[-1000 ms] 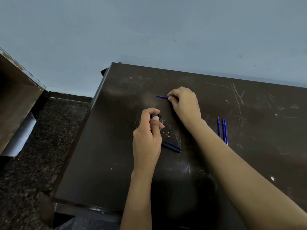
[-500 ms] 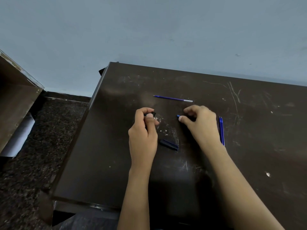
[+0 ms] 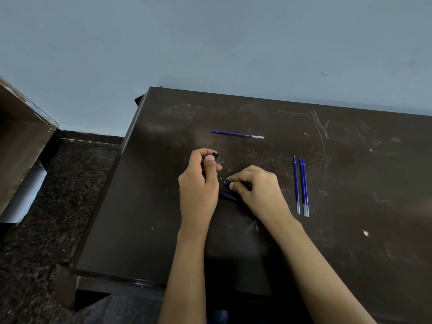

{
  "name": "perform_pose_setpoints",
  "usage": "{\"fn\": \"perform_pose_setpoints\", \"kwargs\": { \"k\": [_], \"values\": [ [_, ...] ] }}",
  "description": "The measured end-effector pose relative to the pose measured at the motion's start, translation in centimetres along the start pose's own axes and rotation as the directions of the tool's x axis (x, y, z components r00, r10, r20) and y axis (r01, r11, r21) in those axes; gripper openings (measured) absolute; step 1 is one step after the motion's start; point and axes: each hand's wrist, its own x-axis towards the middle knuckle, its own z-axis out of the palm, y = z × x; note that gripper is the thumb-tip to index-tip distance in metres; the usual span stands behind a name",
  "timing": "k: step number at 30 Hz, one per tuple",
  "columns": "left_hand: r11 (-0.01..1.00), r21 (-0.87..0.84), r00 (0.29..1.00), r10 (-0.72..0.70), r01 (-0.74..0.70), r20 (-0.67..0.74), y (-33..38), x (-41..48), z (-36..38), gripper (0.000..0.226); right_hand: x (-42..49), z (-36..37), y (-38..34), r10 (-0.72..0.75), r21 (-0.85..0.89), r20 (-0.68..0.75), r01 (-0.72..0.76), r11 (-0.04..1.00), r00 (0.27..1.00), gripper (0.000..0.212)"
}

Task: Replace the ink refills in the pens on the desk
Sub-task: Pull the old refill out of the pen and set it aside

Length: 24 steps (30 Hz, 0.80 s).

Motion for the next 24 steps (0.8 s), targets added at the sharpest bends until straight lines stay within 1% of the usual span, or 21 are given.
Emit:
{"fn": "perform_pose_setpoints", "kwargs": {
  "k": [4,6,8,11,13,16,18,21,24],
  "values": [
    [1.000,-0.003,0.999,0.006,-0.006,0.041,0.1,-0.2,0.3,0.018,-0.5,-0.2,-0.2,-0.016,-0.010,-0.005,0.016,1.000,1.000,0.019],
    [1.000,-0.004,0.998,0.021,-0.021,0.051,0.2,-0.3,0.5,0.018,-0.9,-0.6,-0.1,0.007,0.002,-0.085,-0.007,1.000,0.996,0.019],
    [1.000,-0.008,0.998,0.025,-0.025,0.060,0.2,-0.3,0.6,0.019,-1.5,-1.4,0.3,0.060,0.006,-0.212,-0.060,0.998,0.975,0.017],
    [1.000,-0.017,0.998,0.027,-0.026,0.064,0.1,-0.4,0.8,0.019,-2.6,-3.0,1.5,0.174,0.033,-0.422,-0.177,0.984,0.890,0.015],
    [0.999,-0.009,0.997,0.038,-0.038,0.070,0.1,-0.4,0.9,0.018,-3.3,-4.1,3.0,0.262,0.064,-0.507,-0.267,0.962,0.821,0.014],
    [0.999,-0.002,0.995,0.051,-0.051,0.089,0.2,-0.6,1.1,0.018,-3.8,-5.5,5.2,0.376,0.120,-0.533,-0.372,0.920,0.758,0.011],
    [0.999,0.012,0.993,0.051,-0.052,0.109,0.3,-0.6,1.3,0.018,-3.9,-6.0,6.0,0.428,0.147,-0.515,-0.415,0.898,0.743,0.010],
    [0.998,0.036,0.992,0.040,-0.045,0.123,0.3,-0.7,1.5,0.019,-3.8,-6.1,6.0,0.431,0.138,-0.494,-0.421,0.897,0.755,0.010],
    [0.998,0.054,0.990,0.026,-0.033,0.136,0.4,-0.8,1.7,0.020,-3.6,-5.9,5.4,0.415,0.059,-0.454,-0.438,0.897,0.788,0.015]
  ]
}}
